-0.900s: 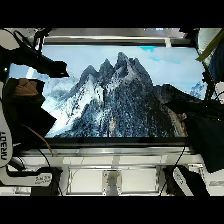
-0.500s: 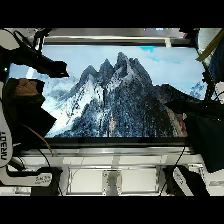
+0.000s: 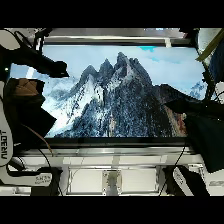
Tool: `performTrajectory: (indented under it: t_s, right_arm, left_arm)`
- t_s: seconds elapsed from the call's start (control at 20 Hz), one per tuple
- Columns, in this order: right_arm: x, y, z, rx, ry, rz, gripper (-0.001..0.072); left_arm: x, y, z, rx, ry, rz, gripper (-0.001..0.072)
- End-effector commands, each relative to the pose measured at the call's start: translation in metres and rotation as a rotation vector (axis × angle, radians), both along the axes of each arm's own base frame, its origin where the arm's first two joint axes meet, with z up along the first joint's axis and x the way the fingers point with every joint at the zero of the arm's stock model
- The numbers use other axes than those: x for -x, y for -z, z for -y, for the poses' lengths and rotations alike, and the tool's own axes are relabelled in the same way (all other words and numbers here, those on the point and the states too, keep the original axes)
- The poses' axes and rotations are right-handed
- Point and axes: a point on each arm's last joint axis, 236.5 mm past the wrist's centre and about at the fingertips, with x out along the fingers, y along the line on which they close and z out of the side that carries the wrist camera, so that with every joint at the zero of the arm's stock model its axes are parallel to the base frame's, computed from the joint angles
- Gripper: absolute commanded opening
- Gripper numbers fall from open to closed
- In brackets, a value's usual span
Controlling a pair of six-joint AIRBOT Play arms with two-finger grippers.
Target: Fold the clothes and pants, and hang the long-sleeved shirts on hangers.
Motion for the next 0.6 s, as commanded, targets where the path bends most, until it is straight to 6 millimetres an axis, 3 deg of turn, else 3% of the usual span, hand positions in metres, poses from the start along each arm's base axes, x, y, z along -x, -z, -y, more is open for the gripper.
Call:
performTrajectory:
  t_s: [0.0,0.05,0.1,0.15,0.2,0.35,0.55]
  right_arm:
    - [-0.006,-0.003,0.004,0.005,0.024,0.023,0.0008]
    - [-0.003,-0.002,0.002,0.002,0.011,0.012,0.0009]
    - [-0.001,-0.001,0.000,0.000,0.002,0.003,0.0009]
    - [0.001,0.000,-0.001,-0.002,-0.006,-0.003,0.0009]
    - [0.004,0.000,-0.003,-0.004,-0.015,-0.010,0.0009]
    - [0.001,-0.002,-0.003,-0.009,-0.007,-0.001,0.0009]
    - [0.006,0.000,-0.005,-0.013,-0.024,-0.015,0.0009]
  left_arm:
    - [-0.017,0.026,-0.061,-0.252,-0.070,0.009,0.0044]
    - [-0.019,0.033,-0.096,-0.388,-0.115,-0.002,0.0108]
    - [-0.021,0.036,-0.135,-0.520,-0.175,-0.015,0.0321]
    - [-0.020,0.038,-0.169,-0.598,-0.268,-0.035,0.0484]
    - [-0.018,0.039,-0.201,-0.651,-0.360,-0.059,0.0519]
    - [-0.003,0.052,-0.266,-0.660,-0.503,-0.136,0.0519]
    - [0.020,0.080,-0.326,-0.594,-0.646,-0.238,0.0516]
